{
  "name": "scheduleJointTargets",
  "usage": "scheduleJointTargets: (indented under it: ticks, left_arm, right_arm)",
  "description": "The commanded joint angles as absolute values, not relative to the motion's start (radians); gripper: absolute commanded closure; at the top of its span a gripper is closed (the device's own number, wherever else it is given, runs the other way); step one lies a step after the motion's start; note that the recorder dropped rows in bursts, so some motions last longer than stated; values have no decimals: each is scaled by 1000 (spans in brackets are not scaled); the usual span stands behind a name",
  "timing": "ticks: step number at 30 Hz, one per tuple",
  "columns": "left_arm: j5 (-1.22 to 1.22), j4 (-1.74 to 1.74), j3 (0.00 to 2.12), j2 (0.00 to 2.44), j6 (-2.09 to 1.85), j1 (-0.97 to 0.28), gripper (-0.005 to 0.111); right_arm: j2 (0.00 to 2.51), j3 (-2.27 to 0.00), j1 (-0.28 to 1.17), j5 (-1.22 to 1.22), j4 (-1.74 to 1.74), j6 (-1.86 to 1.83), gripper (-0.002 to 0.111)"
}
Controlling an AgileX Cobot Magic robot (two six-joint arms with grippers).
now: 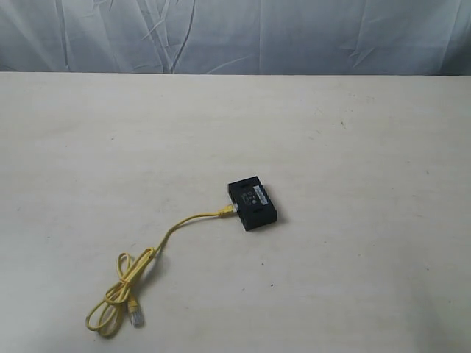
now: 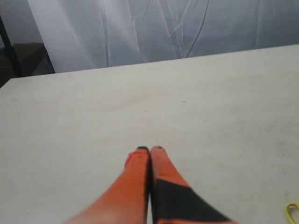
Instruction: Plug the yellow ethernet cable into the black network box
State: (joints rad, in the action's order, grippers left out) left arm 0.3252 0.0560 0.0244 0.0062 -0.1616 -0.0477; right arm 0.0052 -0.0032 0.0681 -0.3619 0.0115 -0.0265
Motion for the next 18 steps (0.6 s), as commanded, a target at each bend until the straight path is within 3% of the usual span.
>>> scheduleJointTargets:
  ticks: [1,18]
  left_arm:
    - [363,52,19,0,-159,-44,107]
    - [347,67,0,0,11,-44,107]
  right_arm:
    - [0,0,70,-352,12,-27,109]
    - [0,0,70,-352,12,-27,109]
